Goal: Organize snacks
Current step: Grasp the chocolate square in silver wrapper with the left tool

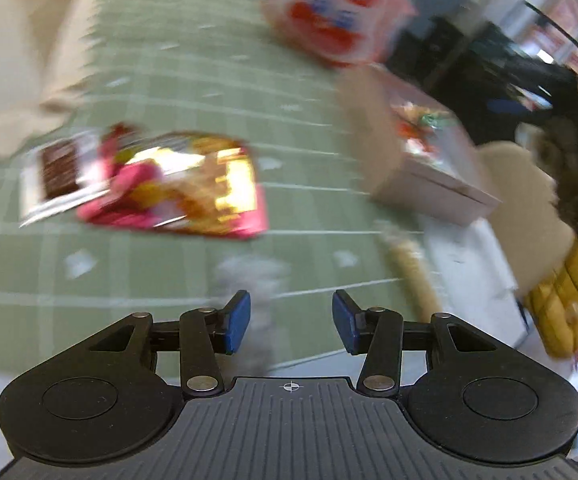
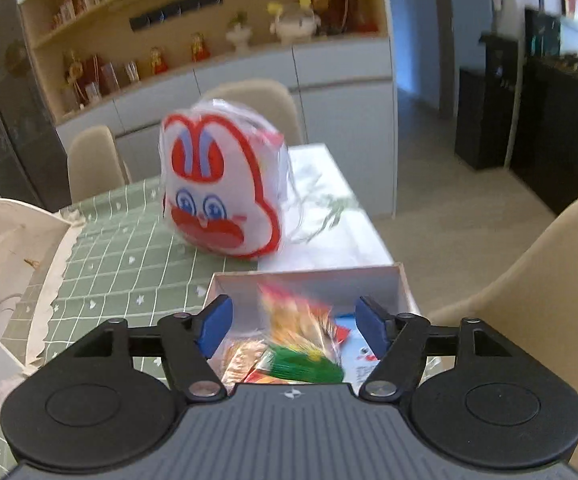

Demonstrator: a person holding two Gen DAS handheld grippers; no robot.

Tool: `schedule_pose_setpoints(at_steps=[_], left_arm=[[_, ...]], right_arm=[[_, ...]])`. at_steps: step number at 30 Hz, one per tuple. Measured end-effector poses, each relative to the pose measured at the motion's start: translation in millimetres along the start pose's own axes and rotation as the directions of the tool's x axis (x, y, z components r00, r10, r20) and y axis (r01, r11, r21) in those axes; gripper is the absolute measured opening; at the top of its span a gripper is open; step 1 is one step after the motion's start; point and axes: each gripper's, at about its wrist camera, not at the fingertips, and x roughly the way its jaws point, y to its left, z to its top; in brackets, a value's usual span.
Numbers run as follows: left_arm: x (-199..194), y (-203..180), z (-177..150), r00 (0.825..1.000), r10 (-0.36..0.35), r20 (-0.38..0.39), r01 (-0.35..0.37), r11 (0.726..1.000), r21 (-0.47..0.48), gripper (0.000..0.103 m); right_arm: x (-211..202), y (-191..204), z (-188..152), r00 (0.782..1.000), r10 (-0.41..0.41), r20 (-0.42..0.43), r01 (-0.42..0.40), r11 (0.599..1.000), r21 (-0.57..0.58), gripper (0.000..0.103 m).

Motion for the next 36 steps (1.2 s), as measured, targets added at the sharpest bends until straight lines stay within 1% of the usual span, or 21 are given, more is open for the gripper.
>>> schedule_pose_setpoints(at_steps=[3, 5, 7, 9, 11, 13, 15, 16, 19, 21, 24, 25, 26, 28, 29, 32, 35, 36], left_arm=[[-9.4, 31.1, 0.6, 0.997, 0.060, 0.038, -0.057, 0.995, -0.081, 0.050], [-13.0, 44.9, 6.9, 0.993, 0.097, 0.071, -0.088, 0.988, -0.124, 0.050], [-17.7, 59.9, 14.6, 0.983, 0.152, 0.106, -0.131, 0.975, -0.180, 0.050], [-21.5, 76.5, 23.6, 0.966, 0.217, 0.138, -0.181, 0.955, -0.234, 0.050], [-25.0, 89.1, 31.1, 0.955, 0.248, 0.162, -0.201, 0.944, -0.262, 0.050], [-23.4, 103.4, 41.9, 0.945, 0.277, 0.174, -0.223, 0.935, -0.277, 0.050], [-20.9, 113.7, 50.9, 0.941, 0.286, 0.183, -0.227, 0.931, -0.285, 0.050], [-20.1, 117.1, 55.3, 0.940, 0.285, 0.189, -0.225, 0.932, -0.283, 0.050], [-8.8, 121.7, 73.5, 0.935, 0.294, 0.198, -0.243, 0.938, -0.247, 0.050], [-1.5, 119.6, 80.2, 0.940, 0.284, 0.191, -0.245, 0.948, -0.202, 0.050], [11.4, 110.4, 81.4, 0.952, 0.262, 0.159, -0.246, 0.963, -0.113, 0.051], [15.0, 106.0, 79.9, 0.951, 0.267, 0.153, -0.259, 0.963, -0.073, 0.051], [17.4, 100.6, 77.4, 0.946, 0.283, 0.161, -0.283, 0.959, -0.023, 0.051], [19.8, 94.8, 73.0, 0.936, 0.304, 0.175, -0.317, 0.947, 0.047, 0.052], [19.7, 93.9, 70.5, 0.930, 0.317, 0.185, -0.334, 0.940, 0.068, 0.055], [19.3, 93.1, 66.0, 0.924, 0.329, 0.196, -0.353, 0.931, 0.099, 0.055], [18.2, 93.0, 65.5, 0.928, 0.321, 0.189, -0.343, 0.934, 0.097, 0.052], [17.1, 93.1, 65.3, 0.930, 0.318, 0.186, -0.340, 0.936, 0.097, 0.049]], right_arm=[[-1.2, 2.4, -11.2, 0.999, -0.037, -0.016, 0.037, 0.999, -0.001, 0.070], [-3.9, 9.4, -26.5, 0.998, -0.049, -0.037, 0.048, 0.998, -0.031, 0.070], [-10.0, 21.7, -49.2, 0.996, -0.067, -0.057, 0.063, 0.995, -0.082, 0.070], [-14.4, 37.2, -73.2, 0.994, -0.075, -0.078, 0.064, 0.989, -0.135, 0.070], [-21.7, 53.8, -100.1, 0.992, -0.055, -0.110, 0.036, 0.986, -0.166, 0.070], [-27.1, 68.7, -124.8, 0.987, -0.004, -0.160, -0.022, 0.986, -0.165, 0.070], [-31.6, 82.3, -148.5, 0.977, 0.042, -0.211, -0.075, 0.986, -0.150, 0.070], [-34.0, 88.0, -157.5, 0.974, 0.049, -0.223, -0.084, 0.986, -0.147, 0.070], [-42.2, 107.1, -182.7, 0.971, 0.053, -0.235, -0.092, 0.984, -0.155, 0.070], [-45.7, 116.4, -192.4, 0.972, 0.043, -0.233, -0.086, 0.981, -0.175, 0.070], [-51.8, 125.8, -201.2, 0.973, 0.018, -0.231, -0.067, 0.977, -0.205, 0.070], [-52.8, 126.0, -201.9, 0.973, 0.013, -0.229, -0.061, 0.977, -0.205, 0.070], [-53.4, 126.3, -203.0, 0.974, 0.006, -0.228, -0.054, 0.978, -0.202, 0.070], [-53.1, 125.2, -205.2, 0.973, -0.007, -0.229, -0.037, 0.981, -0.190, 0.070], [-53.3, 123.6, -206.9, 0.973, -0.012, -0.232, -0.032, 0.983, -0.183, 0.070], [-52.1, 120.3, -208.5, 0.970, -0.016, -0.243, -0.025, 0.986, -0.166, 0.070], [-52.4, 120.5, -210.4, 0.970, -0.015, -0.241, -0.028, 0.985, -0.173, 0.070], [-51.9, 121.1, -210.4, 0.970, -0.013, -0.243, -0.031, 0.984, -0.176, 0.070]])
